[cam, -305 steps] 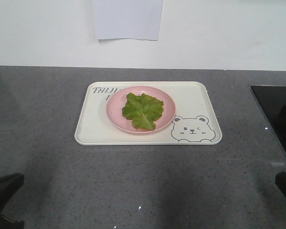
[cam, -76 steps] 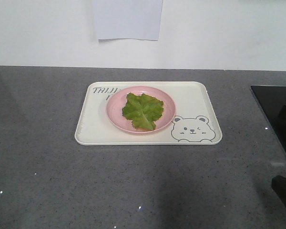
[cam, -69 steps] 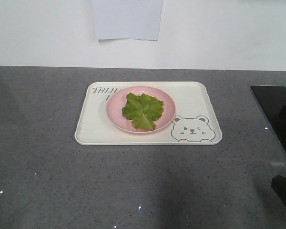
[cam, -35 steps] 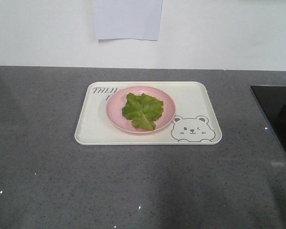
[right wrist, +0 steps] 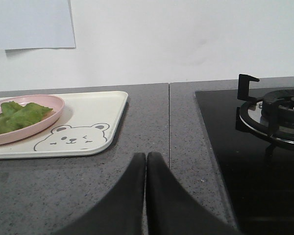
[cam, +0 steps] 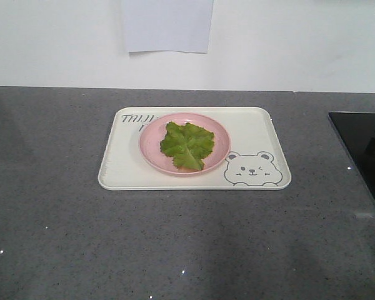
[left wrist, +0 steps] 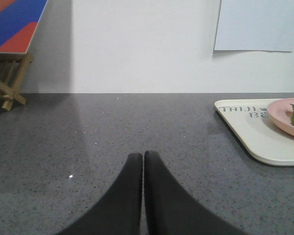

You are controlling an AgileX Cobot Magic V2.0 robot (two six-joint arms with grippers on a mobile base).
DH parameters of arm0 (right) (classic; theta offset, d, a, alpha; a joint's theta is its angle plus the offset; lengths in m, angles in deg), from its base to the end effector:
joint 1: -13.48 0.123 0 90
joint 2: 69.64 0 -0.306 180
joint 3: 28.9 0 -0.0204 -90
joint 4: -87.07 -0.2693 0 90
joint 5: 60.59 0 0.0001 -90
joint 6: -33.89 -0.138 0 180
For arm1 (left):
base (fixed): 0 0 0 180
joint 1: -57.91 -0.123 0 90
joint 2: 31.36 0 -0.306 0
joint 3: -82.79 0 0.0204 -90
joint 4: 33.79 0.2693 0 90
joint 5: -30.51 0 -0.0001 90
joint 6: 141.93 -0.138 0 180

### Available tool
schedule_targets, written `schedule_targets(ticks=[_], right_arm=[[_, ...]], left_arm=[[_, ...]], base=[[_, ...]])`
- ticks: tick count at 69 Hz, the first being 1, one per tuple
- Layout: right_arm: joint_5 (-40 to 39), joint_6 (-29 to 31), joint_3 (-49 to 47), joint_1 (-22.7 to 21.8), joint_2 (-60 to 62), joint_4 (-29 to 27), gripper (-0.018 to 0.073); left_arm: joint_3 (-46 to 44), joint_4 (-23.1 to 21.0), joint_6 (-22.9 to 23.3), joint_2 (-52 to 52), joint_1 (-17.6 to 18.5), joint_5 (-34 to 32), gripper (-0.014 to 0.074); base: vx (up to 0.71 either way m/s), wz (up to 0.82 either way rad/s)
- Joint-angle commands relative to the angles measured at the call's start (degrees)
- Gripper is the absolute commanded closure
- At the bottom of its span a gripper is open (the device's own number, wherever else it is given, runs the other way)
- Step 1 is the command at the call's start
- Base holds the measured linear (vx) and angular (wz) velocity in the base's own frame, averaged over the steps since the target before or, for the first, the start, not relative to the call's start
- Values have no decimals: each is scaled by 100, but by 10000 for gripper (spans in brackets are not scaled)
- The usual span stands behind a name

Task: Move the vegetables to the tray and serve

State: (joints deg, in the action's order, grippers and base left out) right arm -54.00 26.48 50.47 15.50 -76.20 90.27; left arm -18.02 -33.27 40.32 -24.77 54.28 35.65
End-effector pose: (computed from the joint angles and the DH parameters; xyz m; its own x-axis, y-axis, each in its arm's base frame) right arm 0.1010 0.0027 0.1913 -0.0458 0.0722 -0.9963 -0.0255 0.9970 0.0734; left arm 0.1009 0.0065 0.1960 -0.0141 -0.0312 -0.9994 -0.0646 0.9975 -0.0302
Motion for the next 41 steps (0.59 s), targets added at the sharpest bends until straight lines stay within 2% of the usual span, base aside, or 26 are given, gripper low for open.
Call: schedule_targets(ticks=[1,41], right_arm=[[-449,-7,93,-40,46,67,562],[-449,-1,93,-40,38,67,562]], left_arm=[[129,-51,55,-84,0,-406,602],[129,-51,55,-84,0,-406,602]], base=[[0,0],[0,0]])
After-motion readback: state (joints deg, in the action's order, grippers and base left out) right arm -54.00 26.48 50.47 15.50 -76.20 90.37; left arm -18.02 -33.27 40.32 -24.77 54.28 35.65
